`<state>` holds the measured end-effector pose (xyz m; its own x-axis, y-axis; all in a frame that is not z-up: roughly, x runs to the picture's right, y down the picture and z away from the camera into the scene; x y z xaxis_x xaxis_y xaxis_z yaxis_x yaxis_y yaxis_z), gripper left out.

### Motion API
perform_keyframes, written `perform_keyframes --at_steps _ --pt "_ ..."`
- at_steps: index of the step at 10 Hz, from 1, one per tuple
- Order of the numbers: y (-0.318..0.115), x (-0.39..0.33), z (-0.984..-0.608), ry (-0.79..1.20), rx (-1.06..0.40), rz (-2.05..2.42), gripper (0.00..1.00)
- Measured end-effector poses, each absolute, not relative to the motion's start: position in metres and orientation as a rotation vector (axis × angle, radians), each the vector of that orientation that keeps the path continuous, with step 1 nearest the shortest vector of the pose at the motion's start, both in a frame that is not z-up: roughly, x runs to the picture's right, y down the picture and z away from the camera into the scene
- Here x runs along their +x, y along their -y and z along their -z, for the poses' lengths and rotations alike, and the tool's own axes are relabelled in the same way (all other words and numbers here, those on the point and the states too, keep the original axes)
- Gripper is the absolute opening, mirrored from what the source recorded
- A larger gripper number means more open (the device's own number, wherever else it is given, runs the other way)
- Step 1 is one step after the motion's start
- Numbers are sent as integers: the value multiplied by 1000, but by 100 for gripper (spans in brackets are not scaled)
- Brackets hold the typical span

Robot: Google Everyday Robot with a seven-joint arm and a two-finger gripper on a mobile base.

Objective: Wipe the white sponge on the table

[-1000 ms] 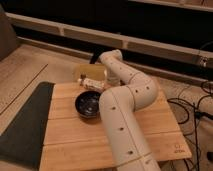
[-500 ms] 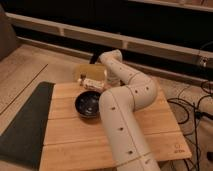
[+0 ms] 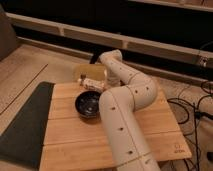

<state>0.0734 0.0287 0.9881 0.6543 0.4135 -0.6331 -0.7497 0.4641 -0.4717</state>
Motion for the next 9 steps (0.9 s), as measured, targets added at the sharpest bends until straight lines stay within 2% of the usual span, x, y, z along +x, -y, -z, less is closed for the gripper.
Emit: perform_keyframes --at_steps 1,6,7,9 --pt "-29 73 -988 -470 -807 -747 27" --pt "-29 73 -988 -471 -807 -747 74" --pt "-29 73 -988 -471 -807 -747 79" --pt "-29 73 -988 -470 -806 -748 80"
